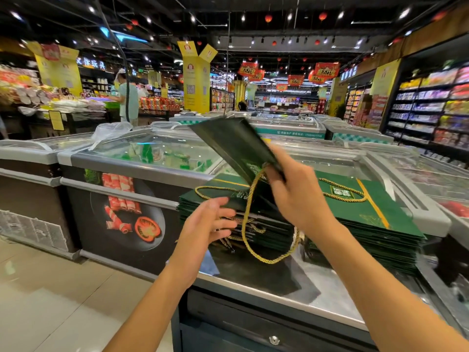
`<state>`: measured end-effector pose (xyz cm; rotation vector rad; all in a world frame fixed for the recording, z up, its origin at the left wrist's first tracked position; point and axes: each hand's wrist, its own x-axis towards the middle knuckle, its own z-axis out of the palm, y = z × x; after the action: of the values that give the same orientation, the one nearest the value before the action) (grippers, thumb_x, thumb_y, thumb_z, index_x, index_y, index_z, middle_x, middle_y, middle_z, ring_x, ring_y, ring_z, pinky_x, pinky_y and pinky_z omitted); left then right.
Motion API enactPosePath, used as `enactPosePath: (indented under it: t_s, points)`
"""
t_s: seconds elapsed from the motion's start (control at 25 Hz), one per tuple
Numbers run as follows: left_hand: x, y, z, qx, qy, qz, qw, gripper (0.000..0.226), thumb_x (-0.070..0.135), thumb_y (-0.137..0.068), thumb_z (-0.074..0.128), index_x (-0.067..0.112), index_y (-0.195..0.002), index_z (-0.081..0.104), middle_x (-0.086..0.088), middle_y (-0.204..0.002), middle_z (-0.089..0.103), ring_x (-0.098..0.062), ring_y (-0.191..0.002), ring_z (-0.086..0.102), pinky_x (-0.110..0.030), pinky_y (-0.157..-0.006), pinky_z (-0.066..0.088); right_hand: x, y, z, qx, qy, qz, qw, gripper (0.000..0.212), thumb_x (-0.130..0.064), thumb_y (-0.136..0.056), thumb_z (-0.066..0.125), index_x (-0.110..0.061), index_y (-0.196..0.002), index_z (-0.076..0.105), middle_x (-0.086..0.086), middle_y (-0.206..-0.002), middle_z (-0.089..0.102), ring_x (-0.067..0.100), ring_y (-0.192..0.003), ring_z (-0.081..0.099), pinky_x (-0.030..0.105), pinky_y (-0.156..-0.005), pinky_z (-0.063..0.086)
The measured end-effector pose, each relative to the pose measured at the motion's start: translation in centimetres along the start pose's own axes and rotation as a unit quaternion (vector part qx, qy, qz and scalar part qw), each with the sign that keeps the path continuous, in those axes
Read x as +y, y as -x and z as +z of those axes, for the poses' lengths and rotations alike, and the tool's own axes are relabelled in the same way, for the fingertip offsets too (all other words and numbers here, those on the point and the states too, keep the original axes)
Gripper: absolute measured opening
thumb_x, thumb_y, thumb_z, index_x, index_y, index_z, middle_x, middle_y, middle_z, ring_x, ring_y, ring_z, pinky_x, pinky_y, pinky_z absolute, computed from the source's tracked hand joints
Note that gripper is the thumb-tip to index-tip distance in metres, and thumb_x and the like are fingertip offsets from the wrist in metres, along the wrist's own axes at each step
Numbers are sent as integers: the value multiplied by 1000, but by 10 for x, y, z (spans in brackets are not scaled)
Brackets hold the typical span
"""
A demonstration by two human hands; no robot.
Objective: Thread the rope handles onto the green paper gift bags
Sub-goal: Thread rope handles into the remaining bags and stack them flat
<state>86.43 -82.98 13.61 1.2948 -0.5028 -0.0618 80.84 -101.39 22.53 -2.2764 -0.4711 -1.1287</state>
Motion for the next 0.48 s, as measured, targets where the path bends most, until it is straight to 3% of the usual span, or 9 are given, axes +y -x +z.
enactPosePath:
  t_s: [0.08,0.16,0.24,0.36,0.48]
  points:
    - [-4,0,5,23,-20,-28,999,28,26,-101,57,13,-126,61,-13,-108,75,-29,-100,72,-40,-90,57,3,-9,-15,91,-134,80,984,26,-3,-103,51,-23,-114,63,-15,-73,58,5,-60,51,35,-51,43]
    - [-9,-1,10,45,-22,-55,997,34,20,-98,62,14,-131,56,-11,-106,75,-27,-100,73,-39,-89,58,4,-12,-19,182,-269,178,929,21,-14,-102,58,-32,-96,67,-3,-82,65,19,-75,60,55,-71,58]
    - [-8,-2,17,55,2,-65,996,43,21,-96,64,19,-136,48,-11,-109,71,-25,-100,72,-37,-87,58,7,-10,-17,245,-366,254,861,19,-21,-99,63,-36,-90,70,-1,-90,70,25,-86,66,62,-88,56]
    - [-5,0,27,66,13,-55,996,57,18,-93,69,32,-140,39,-3,-114,56,-16,-94,71,-30,-79,60,11,-6,-7,284,-444,295,797,13,-15,-102,61,-25,-104,68,1,-96,76,24,-89,73,53,-85,61]
    - [-9,1,29,96,29,-38,994,73,9,-89,74,36,-145,35,2,-134,49,-11,-97,72,-27,-71,59,13,2,-3,280,-501,297,763,17,-8,-101,57,-17,-114,64,3,-99,77,24,-87,75,41,-72,62]
